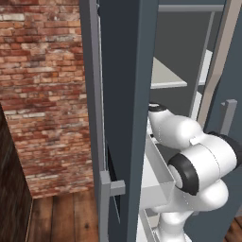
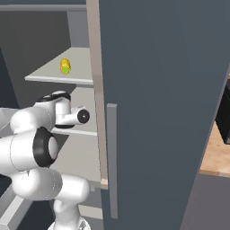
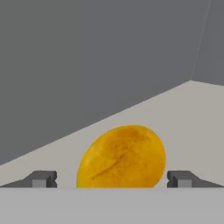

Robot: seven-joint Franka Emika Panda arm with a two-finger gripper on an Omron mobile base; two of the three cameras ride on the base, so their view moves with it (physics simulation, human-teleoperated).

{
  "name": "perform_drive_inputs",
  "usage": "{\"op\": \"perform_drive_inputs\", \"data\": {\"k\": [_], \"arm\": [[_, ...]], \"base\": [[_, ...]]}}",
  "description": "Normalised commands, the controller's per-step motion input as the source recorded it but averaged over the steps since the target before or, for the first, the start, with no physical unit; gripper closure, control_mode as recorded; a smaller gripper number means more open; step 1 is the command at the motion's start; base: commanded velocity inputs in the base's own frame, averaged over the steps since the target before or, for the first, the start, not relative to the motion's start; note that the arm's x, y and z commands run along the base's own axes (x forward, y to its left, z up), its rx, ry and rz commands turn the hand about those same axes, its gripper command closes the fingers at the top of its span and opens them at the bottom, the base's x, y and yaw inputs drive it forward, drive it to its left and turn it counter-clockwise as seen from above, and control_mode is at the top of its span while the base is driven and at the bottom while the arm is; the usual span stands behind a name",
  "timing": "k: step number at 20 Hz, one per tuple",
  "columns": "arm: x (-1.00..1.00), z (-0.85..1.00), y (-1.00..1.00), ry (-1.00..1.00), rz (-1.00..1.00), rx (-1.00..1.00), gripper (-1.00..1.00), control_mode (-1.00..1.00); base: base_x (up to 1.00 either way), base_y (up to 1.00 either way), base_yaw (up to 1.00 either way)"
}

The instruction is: Take the mango, corn, and chicken drumstick from the freezer and place them in the bowl on the counter.

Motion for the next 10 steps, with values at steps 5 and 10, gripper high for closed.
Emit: {"op": "perform_drive_inputs", "data": {"k": [5, 10], "arm": [[0.03, -0.10, 0.00, 0.01, -0.04, 0.00, -1.00, -1.00], [0.15, 0.00, 0.00, 0.00, -0.03, 0.00, -1.00, -1.00]], "base": [[0.00, 0.00, 0.00], [0.00, 0.00, 0.00]]}}
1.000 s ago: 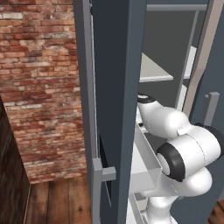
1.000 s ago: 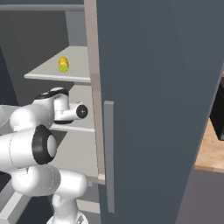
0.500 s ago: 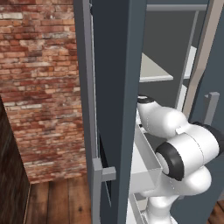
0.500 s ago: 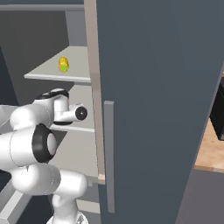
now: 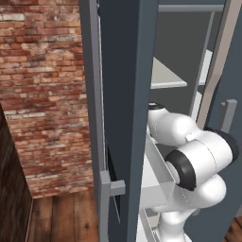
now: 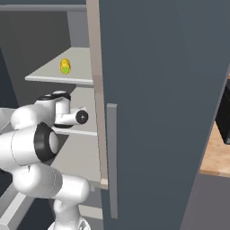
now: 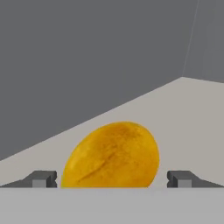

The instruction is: Take the mango, corn, and chicken drumstick from the freezer and place them in the bowl on the counter.

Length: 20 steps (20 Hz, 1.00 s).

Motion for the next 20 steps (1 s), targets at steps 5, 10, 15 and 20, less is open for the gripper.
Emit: {"op": "perform_drive_inputs", "data": {"k": [5, 10, 15, 20], "arm": [[0.09, -0.01, 0.00, 0.00, -0.01, 0.00, -1.00, -1.00], [0.19, 0.00, 0.01, 0.00, -0.01, 0.00, -1.00, -1.00], [0.00, 0.00, 0.01, 0.00, 0.00, 0.00, -1.00, -1.00], [0.00, 0.00, 0.00, 0.00, 0.00, 0.00, 1.00, -1.00]], "base": [[0.00, 0.00, 0.00], [0.00, 0.00, 0.00], [0.00, 0.00, 0.00], [0.00, 0.00, 0.00]]}}
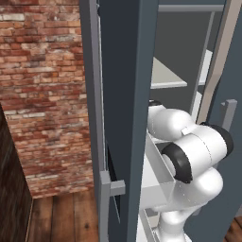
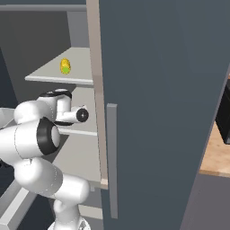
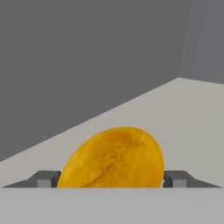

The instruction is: Take the mango, corn, and chicken drumstick from the freezer and place them in the bowl on the counter.

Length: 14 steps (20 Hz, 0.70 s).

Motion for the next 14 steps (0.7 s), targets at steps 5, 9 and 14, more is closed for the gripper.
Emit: {"op": "perform_drive_inputs", "data": {"k": [5, 9, 14], "arm": [[0.00, 0.00, 0.00, 0.00, 0.00, 0.00, 1.00, -1.00], [0.00, 0.00, 0.00, 0.00, 0.00, 0.00, 1.00, -1.00], [-0.29, 0.01, -0.21, 0.00, 0.00, 0.00, 1.00, -1.00]], "base": [[0.00, 0.00, 0.00], [0.00, 0.00, 0.00], [0.00, 0.00, 0.00]]}}
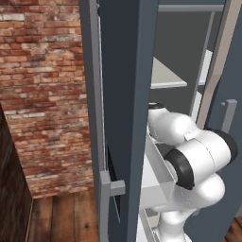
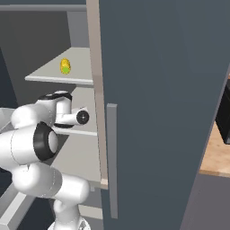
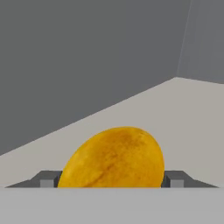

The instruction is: Take the mango, corn, and chicken drumstick from the freezer and place them in the bowl on the counter.

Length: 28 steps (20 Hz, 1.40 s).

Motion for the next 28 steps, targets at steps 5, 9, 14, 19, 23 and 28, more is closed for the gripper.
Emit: {"op": "perform_drive_inputs", "data": {"k": [5, 9, 14, 19, 23, 28], "arm": [[-0.47, 0.21, -0.24, 0.00, 0.00, 0.00, 1.00, -1.00], [-0.41, 0.49, -0.23, 0.01, -0.01, 0.00, 1.00, -1.00], [-0.42, 0.47, -0.29, 0.06, -0.02, 0.00, 1.00, -1.00], [-0.41, 0.47, -0.24, 0.10, -0.06, 0.00, 1.00, -1.00], [-0.45, 0.41, -0.10, 0.11, -0.09, 0.00, 1.00, -1.00], [-0.59, 0.30, -0.15, 0.08, -0.15, 0.00, 1.00, -1.00]], "base": [[0.00, 0.00, 0.00], [0.00, 0.00, 0.00], [0.00, 0.00, 0.00], [0.00, 0.00, 0.00], [0.00, 0.00, 0.00], [0.00, 0.00, 0.00]]}}
